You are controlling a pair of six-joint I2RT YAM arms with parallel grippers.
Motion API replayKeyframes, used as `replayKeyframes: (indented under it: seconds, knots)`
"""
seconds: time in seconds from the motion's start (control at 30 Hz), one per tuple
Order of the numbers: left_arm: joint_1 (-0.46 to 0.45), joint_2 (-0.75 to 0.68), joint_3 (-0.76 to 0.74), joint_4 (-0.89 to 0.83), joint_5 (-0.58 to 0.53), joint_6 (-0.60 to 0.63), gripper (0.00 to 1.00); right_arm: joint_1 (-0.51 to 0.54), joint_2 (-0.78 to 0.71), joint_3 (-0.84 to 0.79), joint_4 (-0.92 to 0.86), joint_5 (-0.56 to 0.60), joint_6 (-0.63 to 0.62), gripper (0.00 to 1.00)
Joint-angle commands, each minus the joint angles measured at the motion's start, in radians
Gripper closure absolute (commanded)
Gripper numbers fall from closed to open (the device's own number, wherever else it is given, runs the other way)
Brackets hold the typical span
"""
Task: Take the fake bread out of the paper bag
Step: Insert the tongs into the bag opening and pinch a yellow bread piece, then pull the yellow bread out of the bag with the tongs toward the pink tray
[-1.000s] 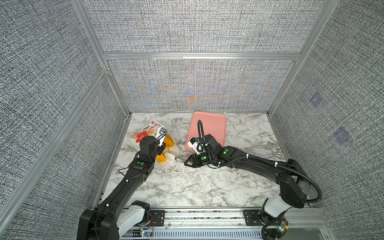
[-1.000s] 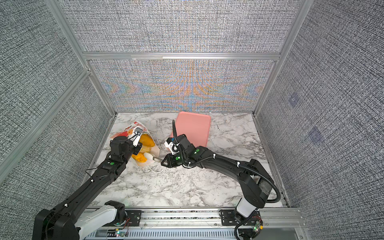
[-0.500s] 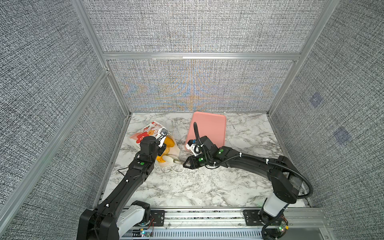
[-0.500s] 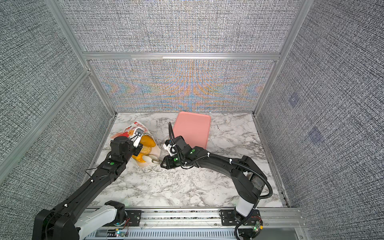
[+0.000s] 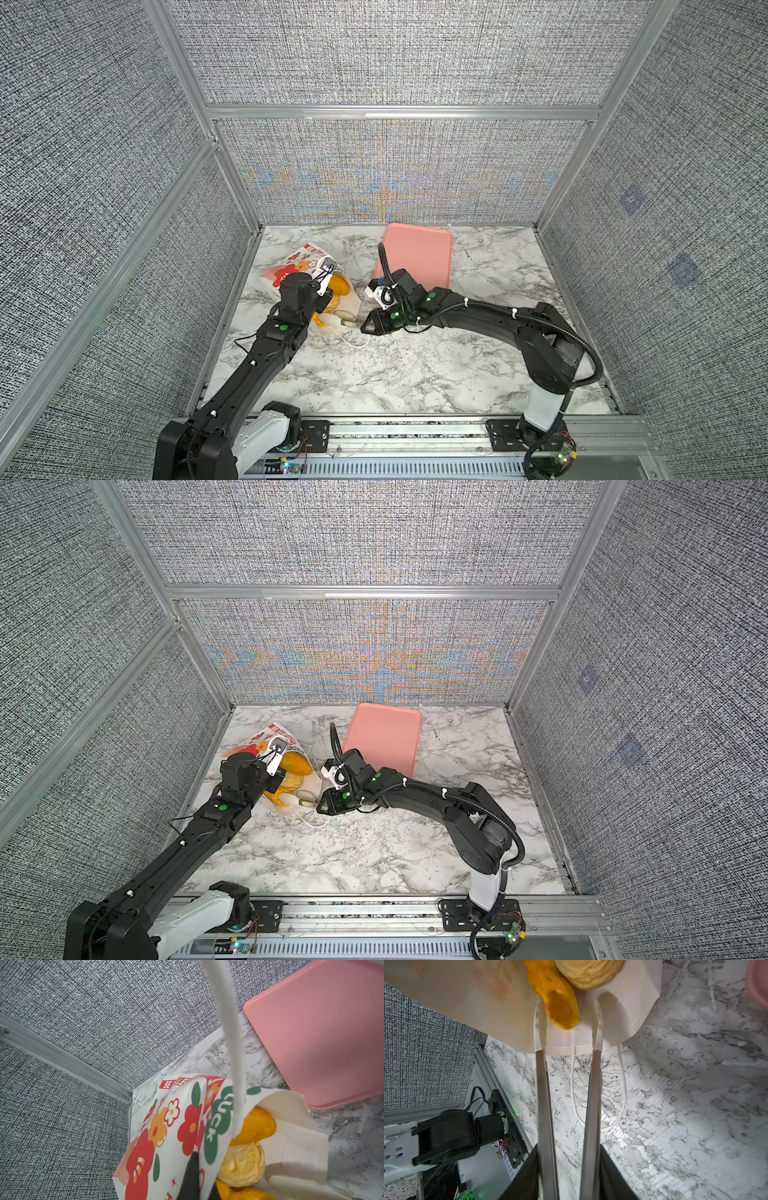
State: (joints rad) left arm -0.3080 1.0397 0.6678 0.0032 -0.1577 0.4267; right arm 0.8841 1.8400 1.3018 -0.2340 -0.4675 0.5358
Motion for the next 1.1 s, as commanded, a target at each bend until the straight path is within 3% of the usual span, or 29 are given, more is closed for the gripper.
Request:
replayKeyframes:
  seconds: [0.0,0.17,0.33,0.77,1.07]
  knots:
    - [-0.006,-0.004,0.014,-0.028,0.013,-0.002,1.0,0.001,0.009,0.006,0.068,-0.054,0.02,0.6]
    - [-0.014,-0.009,0.013,-0.047,0.016,0.006,1.0,0.001,0.023,0.007,0.129,-0.096,0.04,0.64]
    - [-0.02,-0.009,0.023,-0.075,0.004,0.003,1.0,0.001,-0.006,-0.016,0.125,-0.113,0.044,1.0]
    - [-0.022,-0.028,0.051,-0.111,0.043,-0.098,1.0,0.004,-0.285,-0.113,-0.108,-0.027,-0.062,1.0]
    - [-0.023,-0.008,0.13,-0.156,0.009,-0.161,1.0,0.003,-0.461,-0.212,-0.267,0.032,-0.088,1.0]
